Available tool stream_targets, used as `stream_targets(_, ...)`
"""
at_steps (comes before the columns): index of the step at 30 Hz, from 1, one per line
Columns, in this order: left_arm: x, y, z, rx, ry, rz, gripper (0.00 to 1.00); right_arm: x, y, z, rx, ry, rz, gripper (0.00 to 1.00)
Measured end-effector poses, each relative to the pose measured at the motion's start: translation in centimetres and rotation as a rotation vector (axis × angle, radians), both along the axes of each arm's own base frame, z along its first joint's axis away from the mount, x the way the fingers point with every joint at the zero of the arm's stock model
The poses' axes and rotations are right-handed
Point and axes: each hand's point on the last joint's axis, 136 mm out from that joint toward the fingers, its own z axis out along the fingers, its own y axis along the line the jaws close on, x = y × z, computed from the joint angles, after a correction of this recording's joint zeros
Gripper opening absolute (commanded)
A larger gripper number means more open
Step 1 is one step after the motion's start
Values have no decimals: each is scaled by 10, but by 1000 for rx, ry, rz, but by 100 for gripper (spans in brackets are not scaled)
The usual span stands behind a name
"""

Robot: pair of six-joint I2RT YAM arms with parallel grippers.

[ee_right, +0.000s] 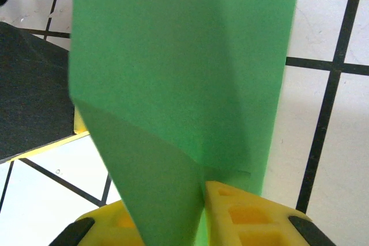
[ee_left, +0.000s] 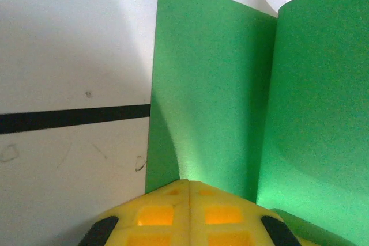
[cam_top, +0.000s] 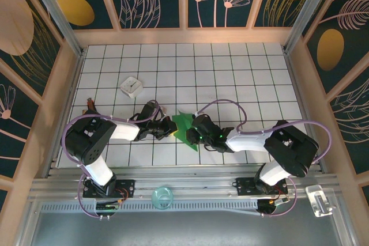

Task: Fold a paper plane with a square sheet of paper (pick it up from the middle)
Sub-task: Perform the fourth fold on the wing at the bottom-center of the table.

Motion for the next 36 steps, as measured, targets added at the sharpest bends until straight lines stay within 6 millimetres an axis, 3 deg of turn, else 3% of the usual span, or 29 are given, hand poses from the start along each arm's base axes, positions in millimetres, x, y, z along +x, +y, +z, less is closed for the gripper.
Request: stream_targets(36,0,0,0,-1,2,-2,4,-1,-1,12,-41,-30,15,27)
